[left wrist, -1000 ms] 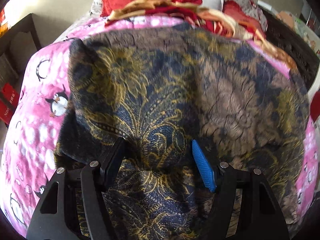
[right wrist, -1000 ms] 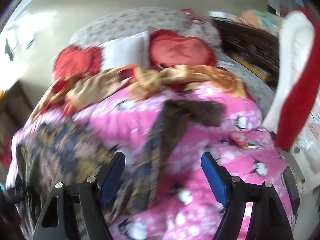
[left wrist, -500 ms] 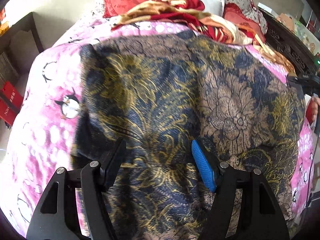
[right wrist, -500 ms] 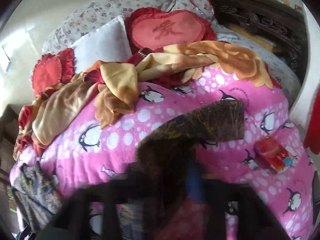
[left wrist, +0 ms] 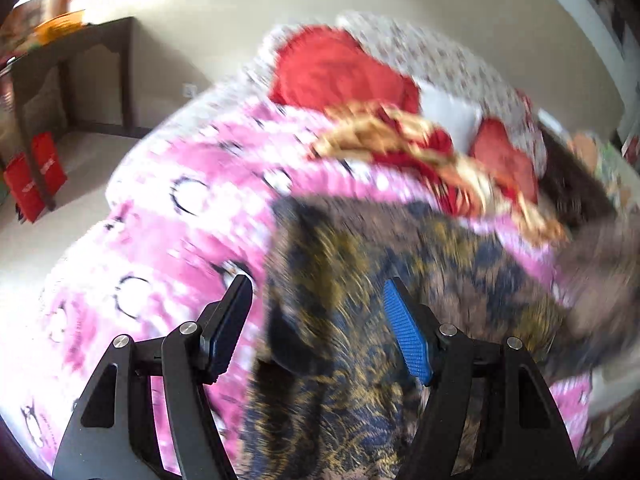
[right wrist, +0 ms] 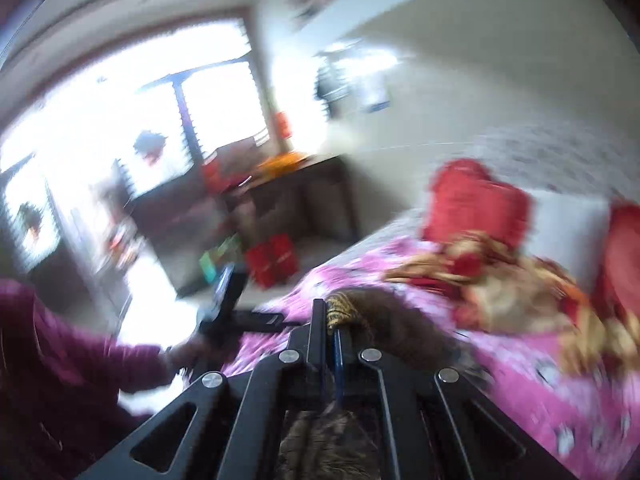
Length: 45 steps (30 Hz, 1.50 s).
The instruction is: Fold small clothes
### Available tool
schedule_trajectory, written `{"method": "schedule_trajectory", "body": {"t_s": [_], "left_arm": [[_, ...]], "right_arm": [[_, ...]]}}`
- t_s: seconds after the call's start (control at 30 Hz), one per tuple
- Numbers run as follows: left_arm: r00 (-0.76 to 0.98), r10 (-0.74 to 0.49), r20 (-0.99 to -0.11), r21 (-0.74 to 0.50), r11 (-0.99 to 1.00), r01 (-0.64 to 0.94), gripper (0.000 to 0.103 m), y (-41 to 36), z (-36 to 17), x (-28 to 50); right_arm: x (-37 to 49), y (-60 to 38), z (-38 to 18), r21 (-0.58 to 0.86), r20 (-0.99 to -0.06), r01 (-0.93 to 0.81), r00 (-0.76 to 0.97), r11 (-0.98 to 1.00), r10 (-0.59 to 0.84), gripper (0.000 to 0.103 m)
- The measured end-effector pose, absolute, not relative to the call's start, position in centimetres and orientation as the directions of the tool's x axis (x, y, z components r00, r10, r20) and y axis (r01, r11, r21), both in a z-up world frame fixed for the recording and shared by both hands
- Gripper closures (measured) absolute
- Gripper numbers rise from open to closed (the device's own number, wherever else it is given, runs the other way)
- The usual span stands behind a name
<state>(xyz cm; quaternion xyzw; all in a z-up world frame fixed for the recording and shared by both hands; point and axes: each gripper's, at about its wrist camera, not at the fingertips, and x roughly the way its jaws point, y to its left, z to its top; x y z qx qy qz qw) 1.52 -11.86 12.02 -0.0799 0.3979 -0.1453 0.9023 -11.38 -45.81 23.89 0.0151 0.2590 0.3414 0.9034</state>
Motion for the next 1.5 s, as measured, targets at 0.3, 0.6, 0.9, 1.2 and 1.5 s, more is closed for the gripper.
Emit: {"method": "schedule_trajectory", "body": {"t_s": [0.3,0.6,0.9,1.2,1.5], "left_arm": [[0.58,-0.332,-0.744,-0.26,0.943,0.206,0.035,-11.1,9.7,1.5],[0.49,-0.333,-0.806,-0.218,0.936,0.277,0.035,-14.3,5.7,1.2],[0.51,-0.298,-0.807,-0.208,0.952,0.227,0.035,-10.6,6.3,1.5],[0.566,-0.311,-0.763,-0.28,0.949,0.144,0.035,-6.8,7.7,2.6],[0.566,-0.36,-0.742,-0.332,0.93,0.155,0.034,-8.1,8.5,2.8]], "right_arm": [[-0.7,-41.2,7.5,0.017,-0.86,-0.276,0.485,0.961,0.155,0.079],[-5.6,-37.9,9.0,0.053,-0.763,-0.319,0.599,0.946,0.245,0.044],[2.8,-26.2,1.9,-0.221,-0.875,-0.59,0.471,0.776,0.109,0.043],[3.2,-32.5,10.1,0.059,-0.691,-0.286,0.68,0.956,0.246,0.099],[-3.0,-28.2,1.9,0.063,-0.854,-0.469,0.432,0.881,0.291,0.064]]}}
